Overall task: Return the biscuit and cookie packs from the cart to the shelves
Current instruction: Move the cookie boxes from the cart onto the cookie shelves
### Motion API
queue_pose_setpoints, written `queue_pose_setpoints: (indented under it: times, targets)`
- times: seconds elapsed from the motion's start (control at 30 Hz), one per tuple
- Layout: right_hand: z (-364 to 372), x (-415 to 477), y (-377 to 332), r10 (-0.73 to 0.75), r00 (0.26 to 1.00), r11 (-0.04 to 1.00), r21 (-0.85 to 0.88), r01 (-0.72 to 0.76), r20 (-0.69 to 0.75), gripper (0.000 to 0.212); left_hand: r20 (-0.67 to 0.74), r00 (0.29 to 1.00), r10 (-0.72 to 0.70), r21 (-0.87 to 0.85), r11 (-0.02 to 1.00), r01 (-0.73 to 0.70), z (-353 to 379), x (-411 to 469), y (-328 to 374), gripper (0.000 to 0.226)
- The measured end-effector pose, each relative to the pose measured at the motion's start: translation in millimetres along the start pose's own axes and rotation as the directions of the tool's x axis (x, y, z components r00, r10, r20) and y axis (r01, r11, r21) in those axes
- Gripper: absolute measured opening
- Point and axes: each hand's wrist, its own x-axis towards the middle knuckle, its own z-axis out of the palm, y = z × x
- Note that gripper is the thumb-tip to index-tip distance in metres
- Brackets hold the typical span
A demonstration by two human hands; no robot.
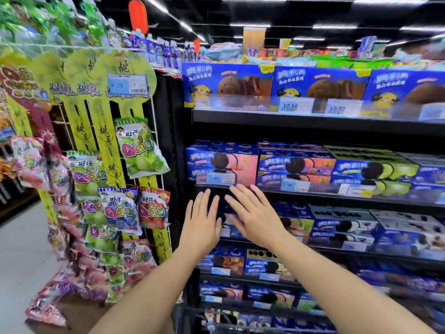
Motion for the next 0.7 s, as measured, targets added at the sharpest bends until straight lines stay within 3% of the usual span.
queue_pose_setpoints:
  times: [0.13,0.27,0.5,0.63,0.7]
  targets:
    - [26,-43,-16,0.072,0.978,0.997,0.016,-0.077,0.197,0.046,0.018,0.999,0.041,-0.031,0.999,-0.041,32,-27,3,0.06]
    - [50,-69,2,0.295,0.811,0.95,-0.068,-0.303,0.505,0.061,0.065,0.997,0.036,-0.055,0.998,-0.033,63,-40,15,0.061]
    - [84,-88,84,0.519,0.592,0.843,-0.257,-0.472,0.616,0.086,0.067,0.99,0.122,-0.073,0.99,-0.117,112,-14,68,0.063]
    - [92,-94,134,0.545,0.451,0.807,-0.294,-0.513,0.707,0.109,-0.009,0.986,0.169,-0.078,0.983,-0.169,133,14,102,0.055]
    - [92,-98,151,0.519,0.442,0.818,-0.276,-0.505,0.732,0.113,-0.048,0.983,0.179,-0.08,0.98,-0.182,138,26,117,0.05]
